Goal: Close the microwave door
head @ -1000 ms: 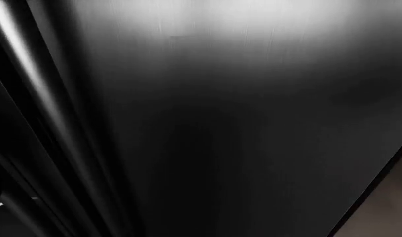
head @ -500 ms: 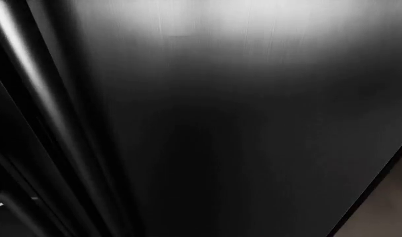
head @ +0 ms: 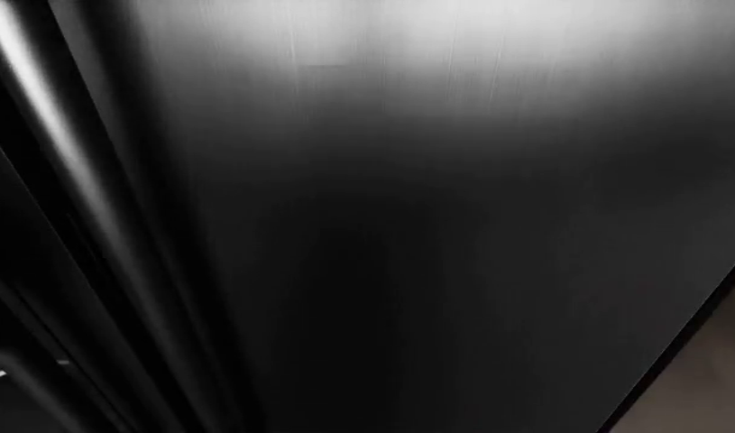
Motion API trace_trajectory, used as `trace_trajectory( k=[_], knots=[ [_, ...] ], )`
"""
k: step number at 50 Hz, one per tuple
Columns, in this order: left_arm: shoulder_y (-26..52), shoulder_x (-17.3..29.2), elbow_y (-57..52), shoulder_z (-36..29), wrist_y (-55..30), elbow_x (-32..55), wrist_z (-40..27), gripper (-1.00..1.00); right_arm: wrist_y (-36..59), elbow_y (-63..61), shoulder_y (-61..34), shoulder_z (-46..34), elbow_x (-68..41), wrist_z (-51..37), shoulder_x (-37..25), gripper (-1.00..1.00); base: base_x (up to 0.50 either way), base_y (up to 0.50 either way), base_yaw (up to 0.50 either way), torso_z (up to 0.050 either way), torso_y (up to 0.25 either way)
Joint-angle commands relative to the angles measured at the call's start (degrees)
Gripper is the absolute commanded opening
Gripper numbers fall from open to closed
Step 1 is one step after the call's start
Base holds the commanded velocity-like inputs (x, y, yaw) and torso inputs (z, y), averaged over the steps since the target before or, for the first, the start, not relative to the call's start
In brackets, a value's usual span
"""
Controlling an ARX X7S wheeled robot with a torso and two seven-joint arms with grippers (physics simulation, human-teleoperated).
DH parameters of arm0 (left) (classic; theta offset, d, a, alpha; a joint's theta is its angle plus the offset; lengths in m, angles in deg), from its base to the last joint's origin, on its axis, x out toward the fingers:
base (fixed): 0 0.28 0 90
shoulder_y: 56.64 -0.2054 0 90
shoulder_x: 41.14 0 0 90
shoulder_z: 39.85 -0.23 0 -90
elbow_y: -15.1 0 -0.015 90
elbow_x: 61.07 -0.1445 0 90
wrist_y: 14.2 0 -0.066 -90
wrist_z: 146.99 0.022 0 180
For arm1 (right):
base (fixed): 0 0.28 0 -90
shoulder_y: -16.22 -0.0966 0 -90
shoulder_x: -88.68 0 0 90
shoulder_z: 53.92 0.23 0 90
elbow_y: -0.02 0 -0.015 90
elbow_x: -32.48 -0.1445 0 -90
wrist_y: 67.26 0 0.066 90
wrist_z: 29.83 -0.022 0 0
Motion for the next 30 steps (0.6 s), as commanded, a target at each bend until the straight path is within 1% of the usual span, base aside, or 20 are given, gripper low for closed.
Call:
trace_trajectory(
  k=[1, 11, 23, 30],
  knots=[
    [0.0, 0.3, 0.1, -0.3, 0.4, 0.1, -0.1, 1.0, -1.6, 4.1, -1.6, -3.7, 7.2, 5.5, -0.2, 1.0, 0.0, 0.0, 0.0, 0.0, 0.0],
    [-0.1, 0.4, 0.0, -0.7, 0.8, 0.2, -0.2, 1.0, -3.2, 7.1, -1.5, -5.4, 11.1, 8.3, -0.8, 1.0, 0.0, 0.0, 0.0, 0.0, 0.0],
    [-0.5, 0.7, -0.2, -0.7, 1.1, 0.7, -0.5, 1.0, -4.2, 8.5, 0.3, -5.3, 12.3, 8.9, -1.8, 1.0, 0.0, 0.0, 0.0, 0.0, 0.0],
    [-0.5, 0.8, -0.1, -1.0, 1.3, 0.9, -0.7, 1.0, -5.0, 10.5, -0.3, -6.1, 14.1, 10.5, -1.7, 1.0, 0.0, 0.0, 0.0, 0.0, 0.0]
  ],
)
